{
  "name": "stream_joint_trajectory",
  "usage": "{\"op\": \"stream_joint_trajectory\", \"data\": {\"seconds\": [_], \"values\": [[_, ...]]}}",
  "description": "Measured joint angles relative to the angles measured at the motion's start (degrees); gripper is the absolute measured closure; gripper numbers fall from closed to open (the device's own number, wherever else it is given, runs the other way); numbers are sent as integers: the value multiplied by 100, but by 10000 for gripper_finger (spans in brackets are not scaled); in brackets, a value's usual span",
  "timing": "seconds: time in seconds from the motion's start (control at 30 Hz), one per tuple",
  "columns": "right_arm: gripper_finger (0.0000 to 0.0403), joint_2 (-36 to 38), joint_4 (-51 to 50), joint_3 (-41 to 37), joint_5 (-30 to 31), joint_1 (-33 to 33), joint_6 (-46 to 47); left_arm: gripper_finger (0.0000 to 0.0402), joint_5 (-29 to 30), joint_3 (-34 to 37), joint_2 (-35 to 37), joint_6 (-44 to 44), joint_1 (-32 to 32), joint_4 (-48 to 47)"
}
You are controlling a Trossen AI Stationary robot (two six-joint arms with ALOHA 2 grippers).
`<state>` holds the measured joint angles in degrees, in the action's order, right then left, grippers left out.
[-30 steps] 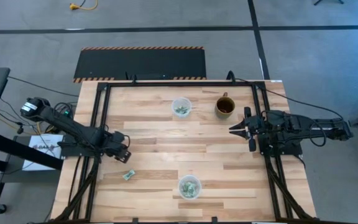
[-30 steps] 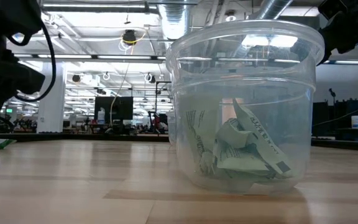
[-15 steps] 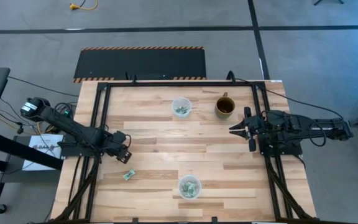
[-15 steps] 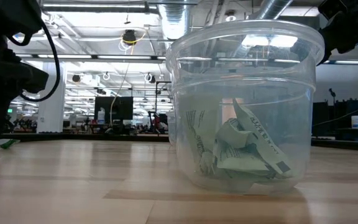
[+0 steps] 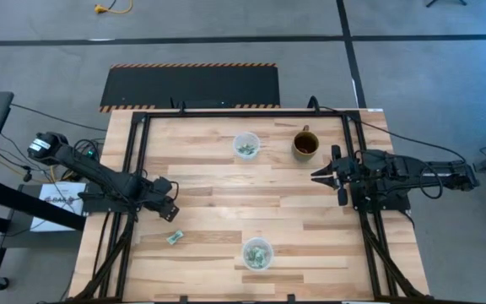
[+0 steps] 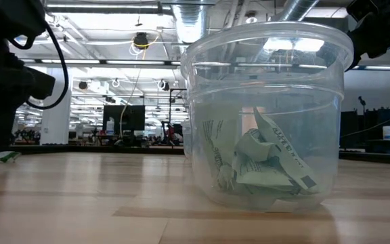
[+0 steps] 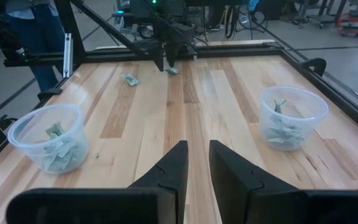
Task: Pick and place Stevia / Truvia into bins
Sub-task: Put the truvia packet into the bottom transparent container
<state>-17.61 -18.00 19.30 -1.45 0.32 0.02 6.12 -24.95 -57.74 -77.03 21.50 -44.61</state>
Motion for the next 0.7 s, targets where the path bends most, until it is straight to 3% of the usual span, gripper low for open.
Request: {"op": "stream_joint_trajectory", "data": {"seconds": [0.2, 0.7], "values": [[344, 0, 0, 0, -1, 0, 1, 163, 374, 0, 0, 74, 0, -382], [344, 0, 2, -1, 0, 2, 1, 163, 328, -2, -341, 906, 0, -464]]}}
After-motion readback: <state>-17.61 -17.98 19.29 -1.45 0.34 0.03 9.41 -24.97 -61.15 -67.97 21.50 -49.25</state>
